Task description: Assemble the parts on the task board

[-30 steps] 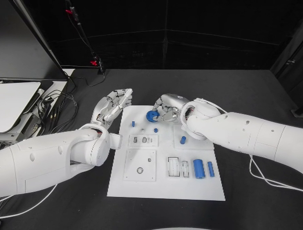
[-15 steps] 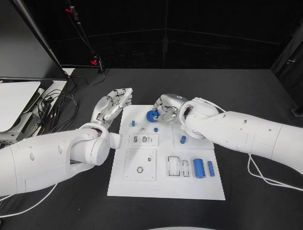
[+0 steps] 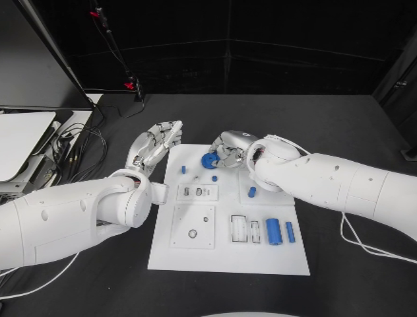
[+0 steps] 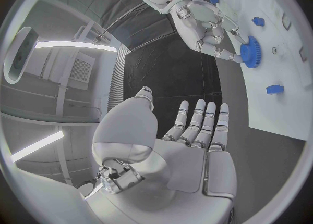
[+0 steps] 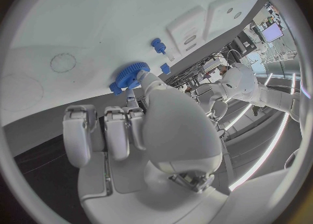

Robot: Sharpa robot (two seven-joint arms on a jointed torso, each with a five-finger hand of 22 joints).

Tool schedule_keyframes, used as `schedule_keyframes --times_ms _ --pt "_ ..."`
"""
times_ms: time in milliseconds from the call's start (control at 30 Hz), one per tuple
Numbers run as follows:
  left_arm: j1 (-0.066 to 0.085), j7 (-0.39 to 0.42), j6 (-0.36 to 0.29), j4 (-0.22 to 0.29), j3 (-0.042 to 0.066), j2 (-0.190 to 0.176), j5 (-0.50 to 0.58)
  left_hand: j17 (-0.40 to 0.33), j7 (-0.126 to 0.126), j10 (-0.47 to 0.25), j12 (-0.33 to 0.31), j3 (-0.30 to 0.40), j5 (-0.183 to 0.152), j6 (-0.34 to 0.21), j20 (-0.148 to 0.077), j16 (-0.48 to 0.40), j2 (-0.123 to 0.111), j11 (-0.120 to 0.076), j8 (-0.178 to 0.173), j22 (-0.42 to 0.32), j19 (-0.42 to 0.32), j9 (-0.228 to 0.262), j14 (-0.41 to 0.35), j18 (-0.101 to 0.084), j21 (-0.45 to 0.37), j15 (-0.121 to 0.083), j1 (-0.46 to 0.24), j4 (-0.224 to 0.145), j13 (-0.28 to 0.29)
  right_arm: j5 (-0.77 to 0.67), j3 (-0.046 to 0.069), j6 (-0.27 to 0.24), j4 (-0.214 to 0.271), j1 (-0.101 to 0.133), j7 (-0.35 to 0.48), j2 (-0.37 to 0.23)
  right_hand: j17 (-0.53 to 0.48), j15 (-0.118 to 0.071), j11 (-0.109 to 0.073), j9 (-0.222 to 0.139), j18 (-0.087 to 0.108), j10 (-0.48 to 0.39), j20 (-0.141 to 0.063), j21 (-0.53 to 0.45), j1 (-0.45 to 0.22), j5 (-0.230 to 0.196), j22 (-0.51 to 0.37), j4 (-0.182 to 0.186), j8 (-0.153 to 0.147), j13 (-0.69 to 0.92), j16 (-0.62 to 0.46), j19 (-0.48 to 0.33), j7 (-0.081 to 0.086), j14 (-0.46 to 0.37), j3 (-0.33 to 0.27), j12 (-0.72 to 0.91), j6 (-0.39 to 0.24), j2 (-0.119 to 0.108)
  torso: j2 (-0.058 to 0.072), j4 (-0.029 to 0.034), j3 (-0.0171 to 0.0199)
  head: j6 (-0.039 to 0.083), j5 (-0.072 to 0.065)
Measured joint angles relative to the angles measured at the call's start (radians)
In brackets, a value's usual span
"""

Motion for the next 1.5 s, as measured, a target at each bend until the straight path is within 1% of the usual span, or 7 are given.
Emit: schedule_keyframes --times_ms 200,567,800,900,1000,1200,1500 --pt "0.0 0.0 0.0 0.0 0.0 0.0 0.0 0.0 0.0 0.0 0.0 0.0 0.0 0.0 0.0 0.0 0.0 0.0 0.0 0.0 0.0 0.0 0.0 0.0 0.0 0.0 0.0 0.0 0.0 -0.001 0.0 0.0 0.001 0.0 0.0 -0.002 0.0 -0.017 -0.019 -0.001 0.0 -0.001 -0.016 0.0 -0.013 -0.033 0.0 -0.005 -0.008 0.0 0.0 -0.001 -0.022 0.0 -0.014 0.0 -0.071 -0.013 0.0 -0.0001 0.0 0.0 0.0" --pt "0.0 0.0 0.001 -0.002 0.0 0.0 0.0 0.0 0.0 0.004 0.0 0.0 0.0 0.0 0.0 0.0 0.0 -0.004 0.0 0.0 0.0 0.0 0.0 0.0 0.0 0.0 0.0 0.0 0.0 0.0 0.0 -0.034 0.005 -0.001 0.039 -0.011 0.0 -0.021 -0.021 0.011 0.0 -0.004 -0.024 0.0 -0.014 -0.04 0.0 -0.003 0.024 0.0 0.0 -0.001 -0.021 -0.003 -0.022 0.0 -0.06 -0.014 0.0 0.0 -0.0003 -0.003 0.001" --pt "0.0 0.0 0.002 -0.003 0.0 0.001 0.0 0.0 0.0 0.004 0.0 0.0 0.0 0.0 0.0 0.0 0.0 -0.004 0.0 0.0 0.0 0.0 0.0 0.0 0.0 0.0 0.0 0.0 0.0 0.028 0.0 -0.111 0.049 -0.001 0.097 -0.044 0.0 -0.021 -0.021 0.017 0.0 -0.004 -0.023 0.0 -0.025 -0.04 0.0 0.002 0.049 0.0 0.0 -0.001 -0.006 -0.003 -0.027 0.0 -0.036 -0.012 0.0 -0.0003 -0.0002 -0.001 -0.001" --pt "0.0 0.0 0.003 -0.004 0.0 0.0 0.0 0.0 0.0 0.004 0.0 -0.003 0.004 0.0 0.0 0.0 0.0 -0.004 0.0 0.0 0.0 0.0 0.0 0.0 0.0 0.0 0.0 -0.003 0.0 0.064 0.0 -0.164 0.103 -0.001 0.134 -0.089 0.0 -0.021 -0.02 0.02 0.0 -0.003 -0.023 0.0 -0.041 -0.04 0.0 0.013 0.062 0.0 0.0 -0.001 0.002 -0.003 -0.038 0.0 -0.017 -0.012 -0.001 -0.0014 -0.0002 0.0 -0.002" --pt "0.0 0.0 0.003 -0.003 0.0 -0.002 0.0 0.0 0.0 0.004 0.0 -0.003 0.004 0.0 0.0 0.0 0.0 -0.004 0.0 0.0 0.0 0.0 0.0 0.0 0.0 0.0 0.0 -0.003 0.0 0.117 0.0 -0.217 0.159 0.008 0.173 -0.146 0.0 -0.006 0.007 0.027 0.0 -0.003 -0.022 0.0 -0.062 -0.045 0.0 0.028 0.083 0.0 0.0 0.0 0.011 0.001 -0.053 0.0 0.027 -0.019 -0.001 -0.0015 -0.0005 0.002 -0.006" --pt "0.0 0.0 0.003 -0.004 0.0 -0.003 0.0 0.0 0.0 0.004 0.0 -0.003 0.004 0.0 0.0 0.0 0.0 -0.004 0.0 0.0 0.0 0.0 0.0 0.0 0.0 0.0 0.0 -0.003 0.0 0.228 0.001 -0.286 0.28 0.035 0.243 -0.283 0.0 0.019 0.031 0.031 0.0 -0.002 0.008 0.0 -0.079 -0.09 0.0 0.047 0.09 0.0 0.0 0.001 0.037 0.001 -0.083 0.0 0.063 -0.023 -0.001 -0.0016 -0.0011 0.005 -0.021" --pt "0.0 0.0 0.003 -0.005 0.0 -0.003 0.0 0.0 0.0 0.004 0.0 -0.003 0.004 0.0 0.0 0.0 0.0 -0.004 0.0 0.001 0.0 0.0 0.0 0.0 0.0 0.0 0.0 -0.003 0.0 0.298 -0.001 -0.292 0.33 0.033 0.311 -0.45 0.001 0.024 0.038 0.03 0.0 -0.002 0.015 0.0 -0.055 -0.136 0.0 0.057 0.09 0.0 0.0 0.001 0.038 -0.001 -0.092 0.0 0.075 -0.031 0.0 -0.0084 0.0007 0.005 -0.043"
